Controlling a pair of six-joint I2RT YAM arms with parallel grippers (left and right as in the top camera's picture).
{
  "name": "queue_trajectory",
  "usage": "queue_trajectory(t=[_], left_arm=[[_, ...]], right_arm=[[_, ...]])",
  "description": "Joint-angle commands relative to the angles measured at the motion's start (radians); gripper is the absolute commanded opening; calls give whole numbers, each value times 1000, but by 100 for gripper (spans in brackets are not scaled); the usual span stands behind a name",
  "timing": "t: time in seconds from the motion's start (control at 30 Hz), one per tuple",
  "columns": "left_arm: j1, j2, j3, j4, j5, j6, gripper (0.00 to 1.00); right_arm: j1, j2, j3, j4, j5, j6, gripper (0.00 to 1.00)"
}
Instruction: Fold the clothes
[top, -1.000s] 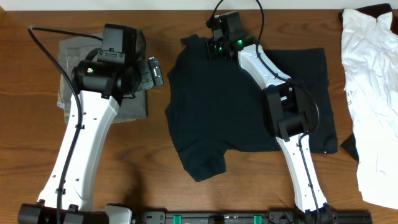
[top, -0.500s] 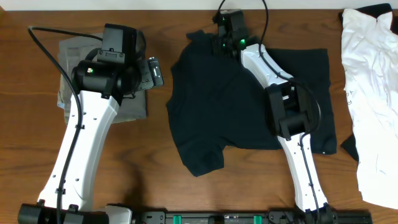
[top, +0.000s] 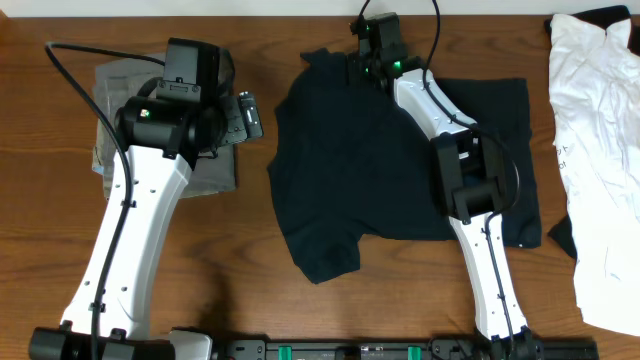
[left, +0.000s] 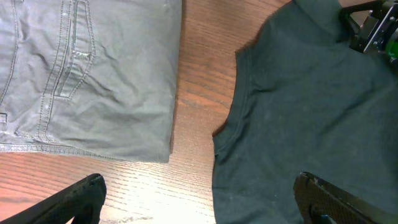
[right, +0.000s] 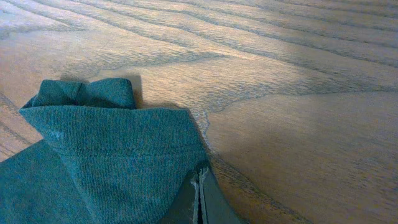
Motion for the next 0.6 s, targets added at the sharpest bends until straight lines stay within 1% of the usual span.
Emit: queue_trajectory(t=[0.0,0.2,0.37,0.57], left_arm=[[2,6,-5,-2,-12,-1,98],[2,6,-5,-2,-12,-2,98],[2,6,-5,-2,-12,-1,98],[2,6,-5,-2,-12,-1,98]], right_arm=[[8,23,8,-7,35,18,1],[4,23,8,-11,76,17,1],[-13,23,8,-16,189,18,1],[-58,23,8,-21,193,18,1]])
